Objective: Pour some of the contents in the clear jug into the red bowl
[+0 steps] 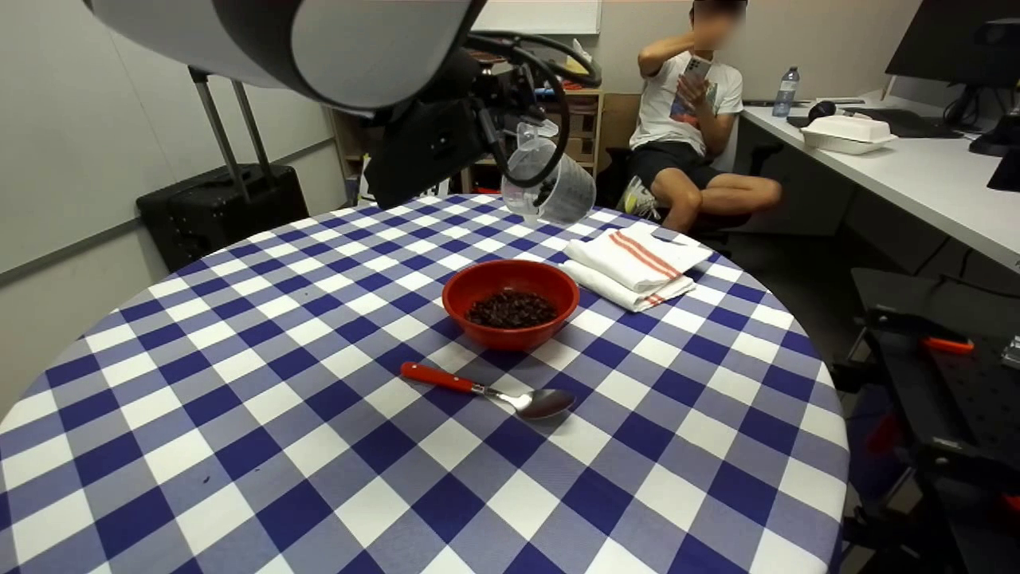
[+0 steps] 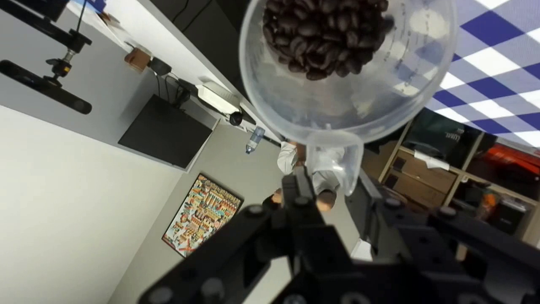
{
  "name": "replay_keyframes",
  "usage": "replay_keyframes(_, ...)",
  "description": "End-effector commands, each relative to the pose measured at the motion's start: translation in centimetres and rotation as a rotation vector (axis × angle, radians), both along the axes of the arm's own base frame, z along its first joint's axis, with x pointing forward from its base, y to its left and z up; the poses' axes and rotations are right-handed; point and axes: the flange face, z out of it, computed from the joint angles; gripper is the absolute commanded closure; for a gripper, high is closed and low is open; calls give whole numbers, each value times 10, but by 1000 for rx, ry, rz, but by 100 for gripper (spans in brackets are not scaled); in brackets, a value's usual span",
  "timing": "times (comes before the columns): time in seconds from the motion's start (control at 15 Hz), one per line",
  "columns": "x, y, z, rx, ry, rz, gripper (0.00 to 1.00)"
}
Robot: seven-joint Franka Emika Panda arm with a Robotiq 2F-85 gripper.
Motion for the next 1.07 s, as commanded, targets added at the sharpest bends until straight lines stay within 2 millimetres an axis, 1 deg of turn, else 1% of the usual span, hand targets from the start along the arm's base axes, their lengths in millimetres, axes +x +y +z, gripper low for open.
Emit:
replay_keyframes(0.0, 11, 22, -3, -139, -17, 40, 94)
replay_keyframes(0.2, 15, 36, -4, -207, -29, 82, 94)
replay_keyframes(0.33, 15, 42, -6, -263, -15, 98, 94)
replay_keyframes(0.8, 9, 49, -15, -416, 44, 114, 94)
replay_keyframes(1.0, 8, 56, -17, -473, 64, 139, 94)
